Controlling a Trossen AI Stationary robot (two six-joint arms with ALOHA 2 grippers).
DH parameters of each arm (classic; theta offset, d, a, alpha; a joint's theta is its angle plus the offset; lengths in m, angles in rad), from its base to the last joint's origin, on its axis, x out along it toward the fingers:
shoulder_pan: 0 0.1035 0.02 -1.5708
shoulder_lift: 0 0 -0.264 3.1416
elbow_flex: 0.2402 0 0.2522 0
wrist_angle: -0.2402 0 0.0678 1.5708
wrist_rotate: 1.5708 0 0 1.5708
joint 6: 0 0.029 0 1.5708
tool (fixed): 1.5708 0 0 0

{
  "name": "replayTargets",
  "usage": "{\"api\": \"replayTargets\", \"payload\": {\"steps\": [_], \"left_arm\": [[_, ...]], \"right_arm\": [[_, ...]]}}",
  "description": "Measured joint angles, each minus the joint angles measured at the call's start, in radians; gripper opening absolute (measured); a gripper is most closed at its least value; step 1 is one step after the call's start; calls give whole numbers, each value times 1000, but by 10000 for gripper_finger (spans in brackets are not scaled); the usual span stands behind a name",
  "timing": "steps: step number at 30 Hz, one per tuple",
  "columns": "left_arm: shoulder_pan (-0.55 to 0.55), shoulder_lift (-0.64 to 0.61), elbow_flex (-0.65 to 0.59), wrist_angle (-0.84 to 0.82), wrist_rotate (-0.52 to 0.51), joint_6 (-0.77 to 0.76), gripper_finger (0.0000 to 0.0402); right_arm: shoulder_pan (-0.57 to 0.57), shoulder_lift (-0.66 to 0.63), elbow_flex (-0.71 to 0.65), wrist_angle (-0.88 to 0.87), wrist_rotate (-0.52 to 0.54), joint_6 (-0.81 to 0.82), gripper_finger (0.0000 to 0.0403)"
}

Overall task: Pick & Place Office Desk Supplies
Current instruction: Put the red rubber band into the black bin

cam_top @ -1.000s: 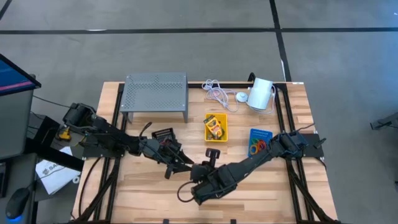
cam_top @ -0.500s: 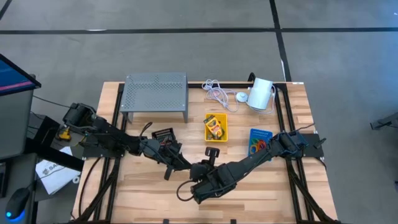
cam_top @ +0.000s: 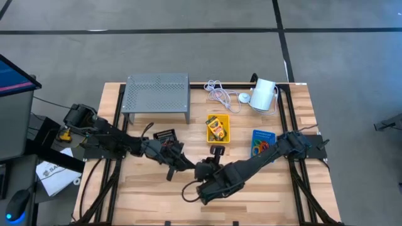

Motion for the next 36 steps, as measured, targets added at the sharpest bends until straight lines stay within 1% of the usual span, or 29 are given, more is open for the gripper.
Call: {"api": "replayTargets", "payload": {"steps": [2, 6, 10, 12, 14, 17, 19, 21, 24, 26, 28, 30, 33, 36], "left_arm": [[10, 0, 0, 1, 0, 1, 1], [32, -1, 0, 8, -11, 1, 1], [48, -32, 0, -1, -15, 15, 1], [50, -81, 0, -73, -24, 39, 1], [49, -161, 0, -173, -59, 71, 0], [41, -324, 1, -437, -144, 112, 0], [28, -433, 1, -621, -217, 109, 0], [17, -535, 1, -797, -252, 90, 0], [13, -632, 1, -1000, -294, 21, 0], [13, -664, 0, -1115, -336, -26, 0], [14, -667, 0, -1182, -370, -49, 0], [14, -660, 0, -1212, -377, -61, 0], [13, -637, 0, -1203, -385, -61, 0], [10, -631, 0, -1144, -407, -51, 0]], "right_arm": [[0, -29, 0, -11, -4, 0, 48], [-1, -72, 0, 2, -55, 1, 123], [0, -97, 0, 6, -51, 10, 195], [0, -110, 0, 0, -35, 36, 217], [1, -127, 0, -25, 4, 58, 228], [1, -154, 0, -92, 29, 109, 225], [1, -176, 0, -136, 29, 149, 215], [4, -201, 0, -170, 27, 173, 204], [15, -239, 0, -196, 27, 190, 185], [24, -258, 0, -196, 28, 193, 174], [36, -271, 0, -197, 29, 193, 165], [47, -282, 0, -200, 30, 200, 156], [59, -283, 0, -215, 36, 204, 145], [65, -282, 0, -249, 57, 234, 136]]}}
